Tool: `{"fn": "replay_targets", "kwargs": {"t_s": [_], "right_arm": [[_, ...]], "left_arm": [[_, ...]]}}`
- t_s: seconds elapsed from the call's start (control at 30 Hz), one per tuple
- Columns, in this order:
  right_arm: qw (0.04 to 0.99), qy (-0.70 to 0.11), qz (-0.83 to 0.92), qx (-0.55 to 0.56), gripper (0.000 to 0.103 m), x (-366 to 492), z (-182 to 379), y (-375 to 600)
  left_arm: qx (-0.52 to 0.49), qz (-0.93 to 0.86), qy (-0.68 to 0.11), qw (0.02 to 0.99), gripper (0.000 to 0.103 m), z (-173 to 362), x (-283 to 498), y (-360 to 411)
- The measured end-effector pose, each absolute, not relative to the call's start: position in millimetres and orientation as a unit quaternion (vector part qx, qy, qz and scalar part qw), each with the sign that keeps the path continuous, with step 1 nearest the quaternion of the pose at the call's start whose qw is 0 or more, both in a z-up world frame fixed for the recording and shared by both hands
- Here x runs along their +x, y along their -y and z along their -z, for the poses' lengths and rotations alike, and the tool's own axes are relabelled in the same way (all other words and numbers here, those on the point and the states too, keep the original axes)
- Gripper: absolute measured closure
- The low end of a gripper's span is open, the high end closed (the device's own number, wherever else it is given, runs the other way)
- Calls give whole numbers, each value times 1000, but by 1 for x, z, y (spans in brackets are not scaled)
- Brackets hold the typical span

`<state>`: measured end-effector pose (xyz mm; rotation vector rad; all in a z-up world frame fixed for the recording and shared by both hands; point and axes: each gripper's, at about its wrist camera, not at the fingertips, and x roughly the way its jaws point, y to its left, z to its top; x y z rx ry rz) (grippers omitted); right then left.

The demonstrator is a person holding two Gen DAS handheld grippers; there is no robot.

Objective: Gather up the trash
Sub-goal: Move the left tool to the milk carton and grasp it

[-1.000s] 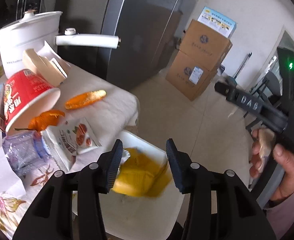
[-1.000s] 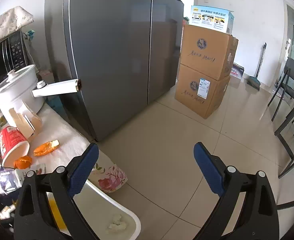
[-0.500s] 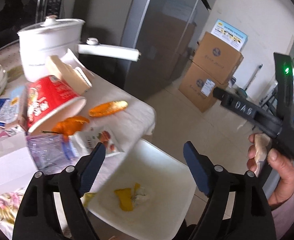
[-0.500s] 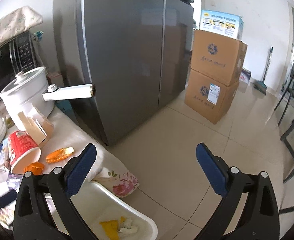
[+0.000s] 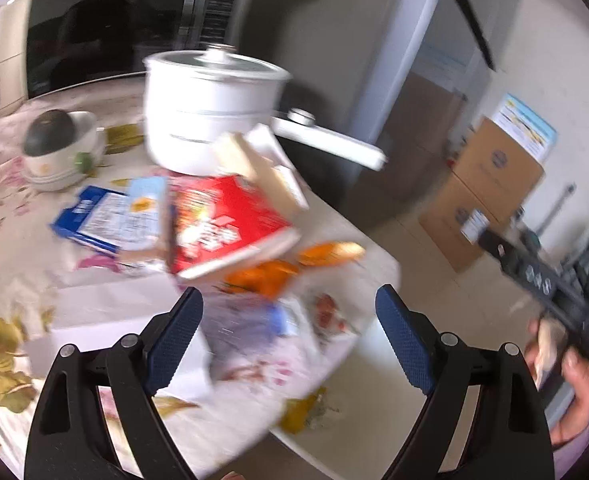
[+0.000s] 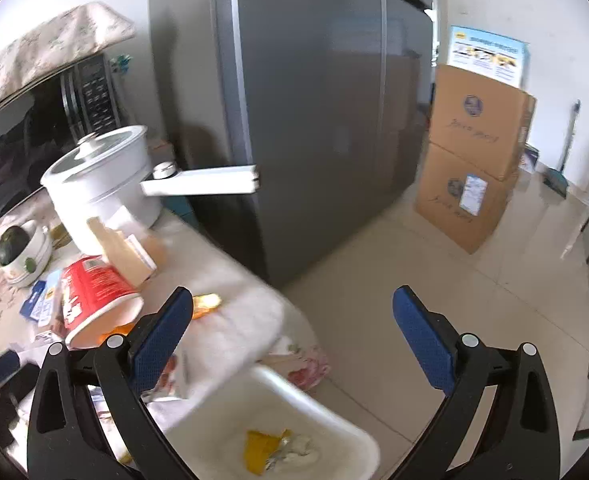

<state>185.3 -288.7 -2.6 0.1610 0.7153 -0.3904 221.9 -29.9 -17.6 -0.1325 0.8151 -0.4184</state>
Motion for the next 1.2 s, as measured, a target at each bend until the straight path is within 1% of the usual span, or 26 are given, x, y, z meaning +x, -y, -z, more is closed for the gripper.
{"fn": "replay_targets", "kwargs": {"t_s": [0.23, 0.33, 0.43, 0.67, 0.9, 1.07, 1.17, 1.2], "right_arm": [[915, -363, 165, 67, 7, 195, 7, 262], [912, -369, 164, 67, 7, 201, 7, 258], [911, -372, 160, 73, 7, 205, 7, 255], [904, -394, 154, 56, 7, 215, 23, 249], [898, -411, 144, 64, 7, 223, 31, 255], [897, -415, 139, 66, 7, 227, 34, 256], [895, -419, 138, 67, 7, 230, 37, 256], [894, -420, 137, 70, 7, 231, 38, 257]], "left_arm": [[-82, 136, -392, 906, 17, 7, 273, -15], [-86, 94, -396, 909, 17, 16, 298, -34], [-124, 81, -423, 894, 17, 29, 320, -48], [-132, 49, -441, 886, 17, 41, 354, -47], [-113, 16, -493, 863, 17, 73, 382, -39], [-111, 3, -511, 852, 17, 89, 391, -38], [-112, 7, -519, 847, 19, 96, 394, -39], [-113, 10, -521, 846, 21, 98, 395, -39]]}}
